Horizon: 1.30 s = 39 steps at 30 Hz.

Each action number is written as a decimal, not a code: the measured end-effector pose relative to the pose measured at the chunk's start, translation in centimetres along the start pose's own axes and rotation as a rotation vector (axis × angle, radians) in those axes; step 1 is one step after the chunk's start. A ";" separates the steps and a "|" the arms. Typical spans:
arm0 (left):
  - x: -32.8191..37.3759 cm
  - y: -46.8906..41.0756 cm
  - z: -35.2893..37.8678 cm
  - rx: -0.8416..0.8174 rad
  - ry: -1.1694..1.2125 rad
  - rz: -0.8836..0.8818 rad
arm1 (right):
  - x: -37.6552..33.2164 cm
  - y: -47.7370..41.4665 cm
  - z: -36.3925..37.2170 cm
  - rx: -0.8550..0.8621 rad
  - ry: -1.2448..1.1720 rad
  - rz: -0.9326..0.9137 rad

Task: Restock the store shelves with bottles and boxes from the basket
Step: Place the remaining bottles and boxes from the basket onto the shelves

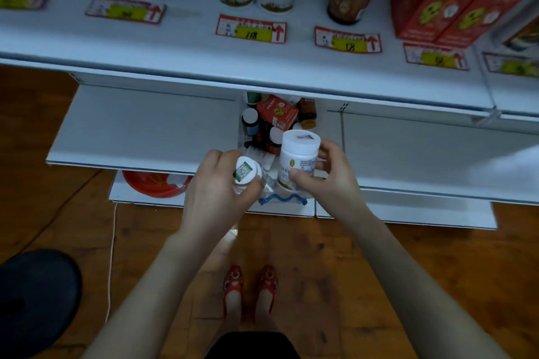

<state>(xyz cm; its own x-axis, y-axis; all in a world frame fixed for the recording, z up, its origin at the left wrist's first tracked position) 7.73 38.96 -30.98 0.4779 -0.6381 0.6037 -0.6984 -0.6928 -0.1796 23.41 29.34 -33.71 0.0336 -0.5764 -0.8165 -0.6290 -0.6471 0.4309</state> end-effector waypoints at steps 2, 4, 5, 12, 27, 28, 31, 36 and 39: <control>0.9 -0.1 -1.8 0.045 0.013 0.006 | -1.9 1.4 -0.9 -0.012 0.008 -0.040; 1.8 -0.2 -3.4 0.099 0.027 0.020 | -3.8 2.6 -1.7 -0.042 0.001 -0.083; 2.1 -0.2 -4.2 0.126 0.042 0.018 | -4.7 3.2 -2.0 -0.064 -0.012 -0.101; 4.1 0.1 -8.0 0.201 0.459 -0.109 | -10.4 5.9 -4.1 -0.221 -0.247 -0.174; 9.7 -1.8 -10.7 0.133 0.726 -0.048 | -16.4 6.6 -5.3 -0.435 -0.542 -0.186; 10.0 -1.8 -10.7 0.116 0.718 -0.045 | -16.7 6.6 -5.1 -0.448 -0.532 -0.192; 10.6 -2.0 -11.1 0.138 0.688 -0.019 | -17.3 6.6 -4.3 -0.492 -0.501 -0.189; 9.4 -1.7 -12.2 0.241 0.590 -0.042 | -19.3 6.1 -4.4 -0.383 -0.370 -0.191; 8.5 -1.8 -12.9 0.251 0.510 -0.036 | -21.3 5.4 -4.6 -0.306 -0.206 -0.228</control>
<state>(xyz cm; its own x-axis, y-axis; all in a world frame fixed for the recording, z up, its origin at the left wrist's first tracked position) 6.15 39.09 -15.45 0.1379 -0.4131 0.9002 -0.5088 -0.8093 -0.2934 22.84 35.83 -12.18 -0.0300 -0.3097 -0.9504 -0.3629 -0.8825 0.2990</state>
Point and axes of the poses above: each hand's wrist, its own y-axis away from the middle knuckle, its own z-axis out of the palm, x = y × z, the point moved 8 cm from there along -y, towards the middle knuckle, and after that the axes turned 11 degrees about z, right-handed, at the moved point
